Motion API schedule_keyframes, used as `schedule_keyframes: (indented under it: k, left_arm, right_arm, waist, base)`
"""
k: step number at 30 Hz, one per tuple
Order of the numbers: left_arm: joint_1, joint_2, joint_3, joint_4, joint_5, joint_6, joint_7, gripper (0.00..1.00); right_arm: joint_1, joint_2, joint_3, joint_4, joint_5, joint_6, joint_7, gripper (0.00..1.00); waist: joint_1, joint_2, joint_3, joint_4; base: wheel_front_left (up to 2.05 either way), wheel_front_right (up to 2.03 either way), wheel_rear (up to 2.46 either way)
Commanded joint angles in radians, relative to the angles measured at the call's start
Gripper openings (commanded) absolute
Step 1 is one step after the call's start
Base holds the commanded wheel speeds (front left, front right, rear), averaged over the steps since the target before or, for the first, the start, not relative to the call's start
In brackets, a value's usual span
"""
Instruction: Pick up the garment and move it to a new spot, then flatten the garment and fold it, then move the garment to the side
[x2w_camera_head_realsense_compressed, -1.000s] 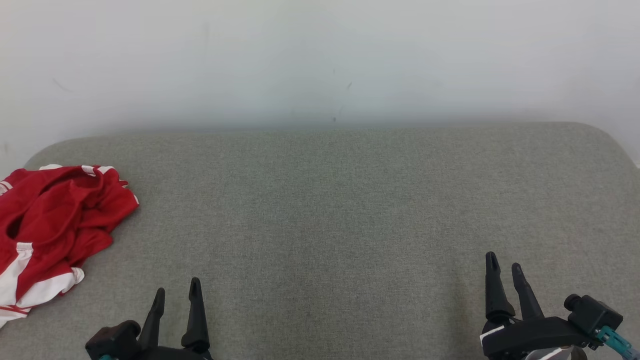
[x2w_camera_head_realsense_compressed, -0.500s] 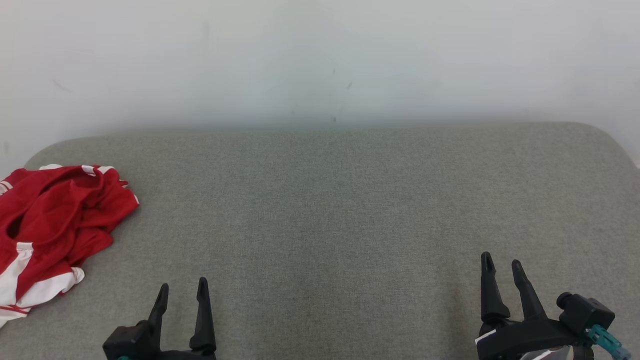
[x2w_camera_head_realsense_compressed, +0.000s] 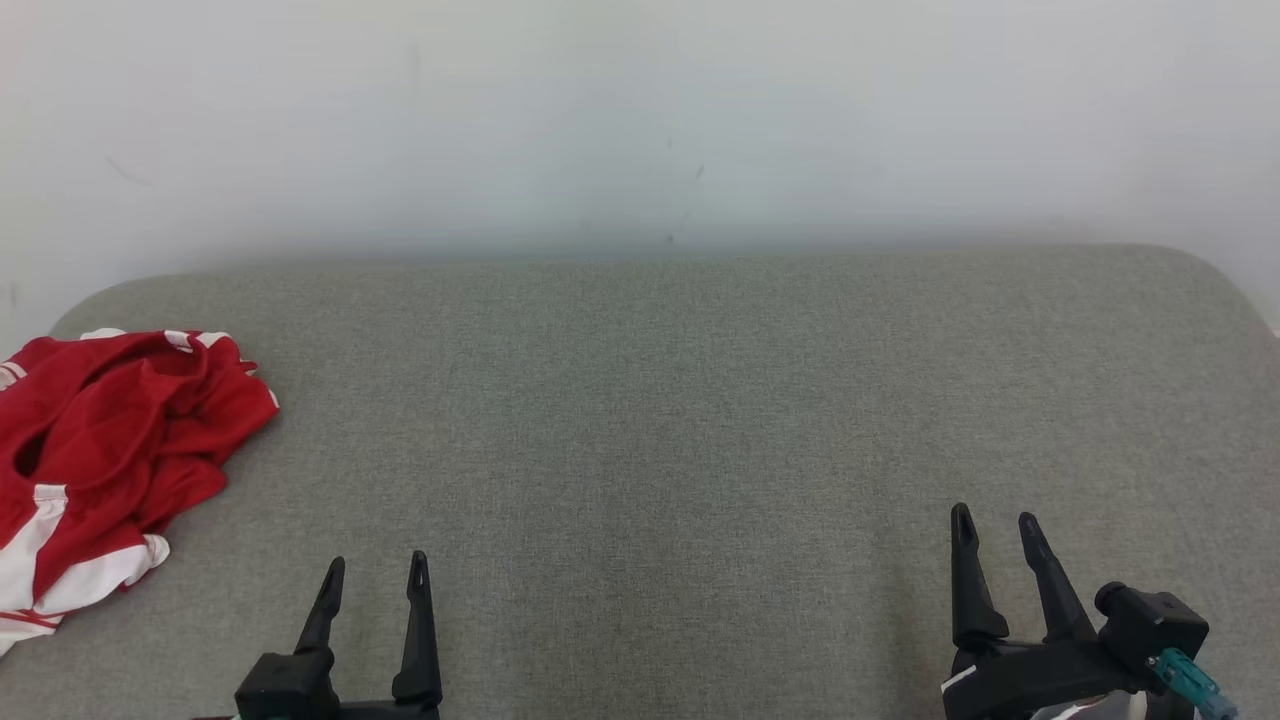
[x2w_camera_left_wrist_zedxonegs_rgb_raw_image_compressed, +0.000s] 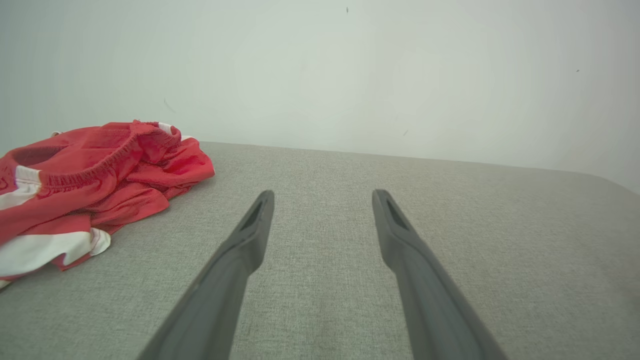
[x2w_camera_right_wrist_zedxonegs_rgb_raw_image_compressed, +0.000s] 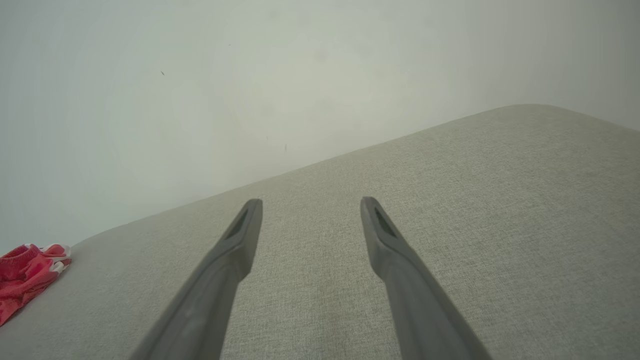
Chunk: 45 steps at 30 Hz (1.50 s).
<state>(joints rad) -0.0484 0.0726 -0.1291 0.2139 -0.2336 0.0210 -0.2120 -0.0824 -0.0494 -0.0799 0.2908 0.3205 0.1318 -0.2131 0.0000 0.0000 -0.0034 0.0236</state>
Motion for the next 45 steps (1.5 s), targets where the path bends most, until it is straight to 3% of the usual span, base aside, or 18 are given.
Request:
schedule_keyframes:
  k: [1,24,45]
  left_arm:
    - [0.004,0.004,-0.001,-0.009,0.021,0.005,-0.01,1.0]
    - [0.017,-0.007,-0.003,-0.004,0.179,0.014,-0.055,1.0]
    - [0.004,-0.022,0.032,0.013,0.073,0.001,-0.054,1.0]
  right_arm:
    - [-0.01,-0.001,0.003,-0.002,-0.02,-0.002,-0.009,1.0]
    - [-0.003,-0.001,0.006,-0.003,-0.183,-0.002,-0.053,1.0]
    - [-0.008,-0.001,0.005,0.002,-0.169,-0.002,-0.054,1.0]
  waist:
    - [0.0,0.0,-0.001,-0.001]
    - [0.0,0.0,0.0,0.0]
    - [0.0,0.0,0.008,-0.001]
  base:
    - [0.0,0.0,0.0]
    - [0.0,0.0,0.0]
    - [0.0,0.0,0.0]
